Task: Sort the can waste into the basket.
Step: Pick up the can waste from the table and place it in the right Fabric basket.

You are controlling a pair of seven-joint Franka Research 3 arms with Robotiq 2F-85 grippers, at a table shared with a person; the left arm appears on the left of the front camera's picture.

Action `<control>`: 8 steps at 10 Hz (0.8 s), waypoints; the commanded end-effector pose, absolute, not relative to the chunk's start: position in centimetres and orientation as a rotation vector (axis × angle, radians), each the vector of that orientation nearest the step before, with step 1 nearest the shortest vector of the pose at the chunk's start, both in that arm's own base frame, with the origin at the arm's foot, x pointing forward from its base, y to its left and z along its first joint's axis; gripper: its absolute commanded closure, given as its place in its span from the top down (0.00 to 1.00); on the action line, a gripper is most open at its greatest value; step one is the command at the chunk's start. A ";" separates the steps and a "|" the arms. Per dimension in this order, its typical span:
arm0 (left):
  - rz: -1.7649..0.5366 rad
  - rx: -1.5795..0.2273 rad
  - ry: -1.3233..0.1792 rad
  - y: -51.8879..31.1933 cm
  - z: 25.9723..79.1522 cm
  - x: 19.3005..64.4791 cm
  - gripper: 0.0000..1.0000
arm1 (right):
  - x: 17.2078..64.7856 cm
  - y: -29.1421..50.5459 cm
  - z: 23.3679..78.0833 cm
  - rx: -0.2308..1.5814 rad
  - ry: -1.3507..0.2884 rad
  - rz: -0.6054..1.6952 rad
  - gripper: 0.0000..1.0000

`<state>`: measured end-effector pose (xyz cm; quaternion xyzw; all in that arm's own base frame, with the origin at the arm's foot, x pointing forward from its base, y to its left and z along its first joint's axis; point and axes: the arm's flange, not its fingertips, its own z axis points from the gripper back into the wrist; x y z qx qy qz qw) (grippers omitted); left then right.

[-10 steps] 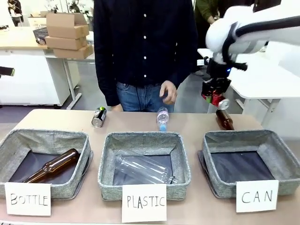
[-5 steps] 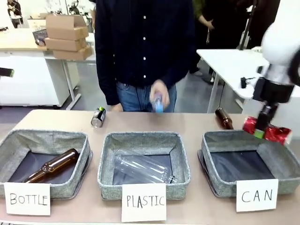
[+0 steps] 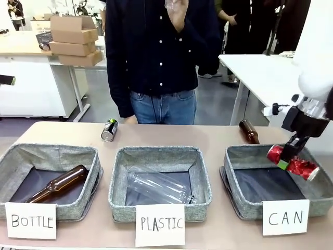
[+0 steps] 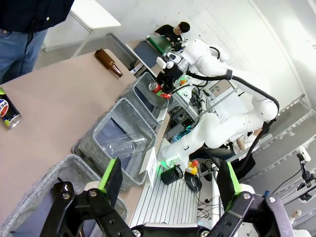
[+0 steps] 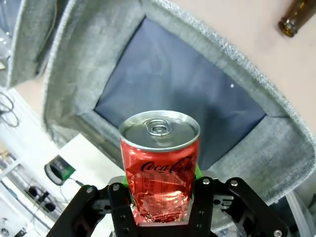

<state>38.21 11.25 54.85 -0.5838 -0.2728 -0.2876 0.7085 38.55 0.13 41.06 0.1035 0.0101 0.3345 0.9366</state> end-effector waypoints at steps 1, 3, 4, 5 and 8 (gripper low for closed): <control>-0.657 -1.312 -0.631 11.1 54.9 38.1 1.00 | 39.5 0.3 41.3 0.240 -0.005 0.720 0.94; -0.657 -1.312 -0.631 11.1 54.9 38.1 1.00 | 40.1 0.2 41.2 0.248 0.003 0.718 1.00; -0.657 -1.312 -0.631 11.1 54.9 38.1 1.00 | 40.1 0.3 41.2 0.246 -0.005 0.725 1.00; -0.657 -1.312 -0.631 11.1 54.9 38.1 1.00 | 40.1 0.2 41.2 0.248 -0.008 0.727 1.00; -0.657 -1.312 -0.631 11.1 54.9 38.1 1.00 | 40.3 0.2 41.2 0.284 -0.016 0.722 1.00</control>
